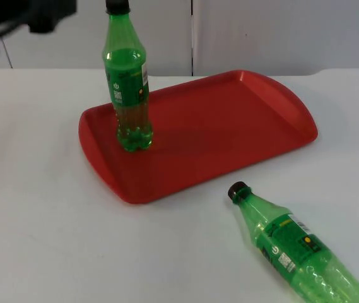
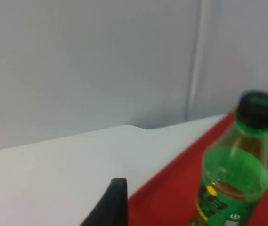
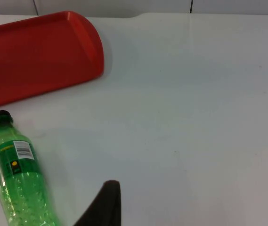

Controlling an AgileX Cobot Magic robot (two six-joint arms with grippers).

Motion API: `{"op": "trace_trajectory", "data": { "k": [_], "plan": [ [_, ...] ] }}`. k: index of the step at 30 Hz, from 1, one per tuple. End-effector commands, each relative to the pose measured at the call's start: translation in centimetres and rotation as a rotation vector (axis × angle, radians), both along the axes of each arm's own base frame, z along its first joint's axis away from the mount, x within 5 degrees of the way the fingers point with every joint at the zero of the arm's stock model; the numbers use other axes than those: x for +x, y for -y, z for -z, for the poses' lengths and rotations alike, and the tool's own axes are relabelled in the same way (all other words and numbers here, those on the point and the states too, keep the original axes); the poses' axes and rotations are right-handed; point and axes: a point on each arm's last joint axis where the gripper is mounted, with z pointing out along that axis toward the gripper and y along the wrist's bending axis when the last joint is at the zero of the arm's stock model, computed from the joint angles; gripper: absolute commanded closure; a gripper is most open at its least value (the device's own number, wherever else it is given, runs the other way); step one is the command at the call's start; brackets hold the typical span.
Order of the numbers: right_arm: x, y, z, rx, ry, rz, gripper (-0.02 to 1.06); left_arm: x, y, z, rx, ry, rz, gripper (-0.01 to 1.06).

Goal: Place the bottle upright on the tray.

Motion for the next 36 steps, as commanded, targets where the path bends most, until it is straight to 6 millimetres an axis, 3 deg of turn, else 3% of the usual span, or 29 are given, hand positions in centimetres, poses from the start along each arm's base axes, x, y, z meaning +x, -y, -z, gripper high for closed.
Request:
{"op": "trace_trajectory", "data": {
  "k": [1,7,12,18,26,36],
  "plan": [
    [0.0,0.0,0.0,0.006,0.006,0.005,0.03,-1.4,-0.7,-1.5,-0.010,-0.009,-0.056,0.00],
    [0.0,0.0,0.0,0.006,0.006,0.005,0.03,-5.0,-2.2,-5.0,-0.010,0.022,-0.158,0.00],
    [0.0,0.0,0.0,0.006,0.006,0.005,0.03,-7.6,-2.7,-6.5,0.004,0.019,-0.204,0.00],
    [0.0,0.0,0.0,0.006,0.006,0.005,0.03,-10.2,-1.7,-7.4,-0.022,-0.012,-0.153,0.00],
    [0.0,0.0,0.0,0.006,0.006,0.005,0.03,-11.8,-0.2,-7.4,-0.043,-0.064,-0.024,0.00],
    [0.0,0.0,0.0,0.006,0.006,0.005,0.03,-14.9,-0.7,-8.5,-0.036,-0.050,0.045,0.00]
  ]
}}
